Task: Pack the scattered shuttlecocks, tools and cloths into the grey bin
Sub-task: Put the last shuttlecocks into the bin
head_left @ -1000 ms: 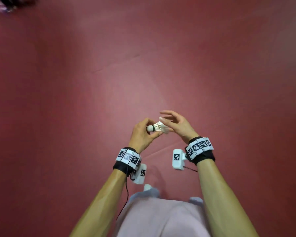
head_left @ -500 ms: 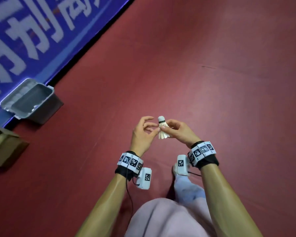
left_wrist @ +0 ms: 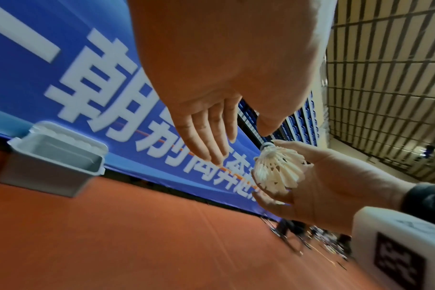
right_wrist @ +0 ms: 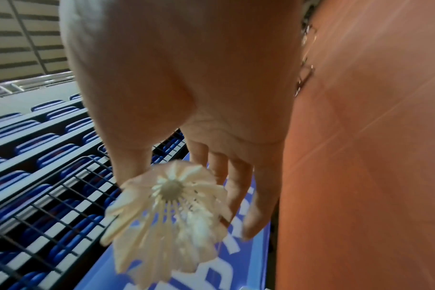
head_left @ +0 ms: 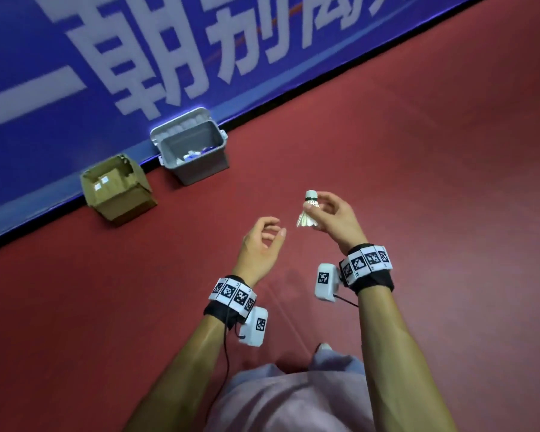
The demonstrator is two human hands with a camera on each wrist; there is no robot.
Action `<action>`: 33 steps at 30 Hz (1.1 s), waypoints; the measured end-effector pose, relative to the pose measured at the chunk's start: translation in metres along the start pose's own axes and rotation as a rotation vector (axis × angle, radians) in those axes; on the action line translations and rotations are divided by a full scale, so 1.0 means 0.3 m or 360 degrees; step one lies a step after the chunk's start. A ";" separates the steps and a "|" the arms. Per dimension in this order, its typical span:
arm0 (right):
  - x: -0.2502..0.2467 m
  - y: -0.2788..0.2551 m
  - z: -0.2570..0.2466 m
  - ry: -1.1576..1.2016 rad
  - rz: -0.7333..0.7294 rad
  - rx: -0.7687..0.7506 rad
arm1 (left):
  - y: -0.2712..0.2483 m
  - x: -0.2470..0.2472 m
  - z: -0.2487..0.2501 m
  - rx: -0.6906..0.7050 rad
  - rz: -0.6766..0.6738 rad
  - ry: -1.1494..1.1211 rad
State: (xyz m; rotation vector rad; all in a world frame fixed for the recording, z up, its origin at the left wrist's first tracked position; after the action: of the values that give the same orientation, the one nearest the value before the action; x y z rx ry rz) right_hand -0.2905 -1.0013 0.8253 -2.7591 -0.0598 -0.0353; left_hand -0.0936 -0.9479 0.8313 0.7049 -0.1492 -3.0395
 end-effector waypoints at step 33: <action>1.542 2.046 -0.620 0.0140 -0.0720 0.0347 | 1.991 -1.245 -0.918 -0.0297 0.0469 -0.0242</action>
State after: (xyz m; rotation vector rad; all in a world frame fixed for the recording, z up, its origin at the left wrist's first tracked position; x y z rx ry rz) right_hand 0.1972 -1.6224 0.7846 -2.4681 -0.6235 -0.2540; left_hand 0.3604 -1.5524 0.8067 0.3987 0.0278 -2.7743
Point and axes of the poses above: each hand's wrist, its own y-axis towards the middle knuckle, its own x-axis out of the palm, z = x × y, the point moved 8 cm from there along y, towards the middle knuckle, and after that the axes turned 8 degrees about x, right-handed, at the moved point
